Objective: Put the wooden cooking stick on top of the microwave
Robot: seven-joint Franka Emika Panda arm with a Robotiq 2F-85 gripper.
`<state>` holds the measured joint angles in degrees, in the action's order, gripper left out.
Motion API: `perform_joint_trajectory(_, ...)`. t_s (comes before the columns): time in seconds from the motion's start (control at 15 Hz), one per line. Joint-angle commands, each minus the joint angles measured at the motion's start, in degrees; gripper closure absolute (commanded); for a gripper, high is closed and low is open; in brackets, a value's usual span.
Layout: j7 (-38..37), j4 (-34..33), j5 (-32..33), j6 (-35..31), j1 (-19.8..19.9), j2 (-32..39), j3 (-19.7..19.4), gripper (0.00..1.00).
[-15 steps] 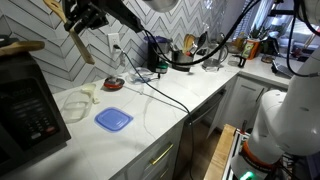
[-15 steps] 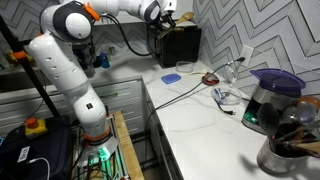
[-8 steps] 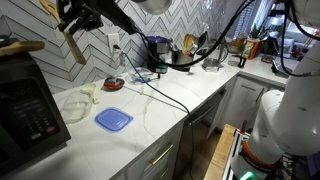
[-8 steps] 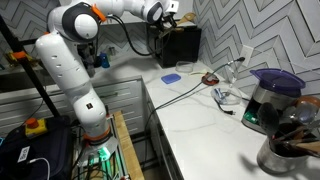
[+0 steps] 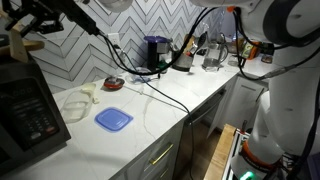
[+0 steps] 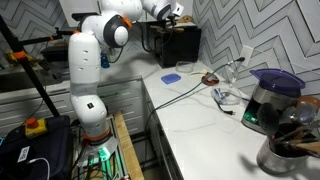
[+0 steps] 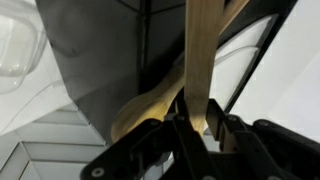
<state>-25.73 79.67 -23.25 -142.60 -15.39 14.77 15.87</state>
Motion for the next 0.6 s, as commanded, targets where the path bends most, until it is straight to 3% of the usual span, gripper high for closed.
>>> perform_joint_trajectory(0.0, -0.35, -14.04, -2.37, 7.27, -2.03, 10.36, 1.73, 0.94)
perform_joint_trajectory(0.4, -2.27, -32.67, -0.97, 11.61, -4.33, 21.84, 3.1, 0.94)
perform_joint_trajectory(0.47, -3.25, -34.64, -0.69, 12.91, -4.67, 23.1, 2.88, 0.5)
perform_joint_trajectory(0.53, -4.55, -36.39, -0.1, 14.39, -5.1, 24.14, 2.46, 0.49)
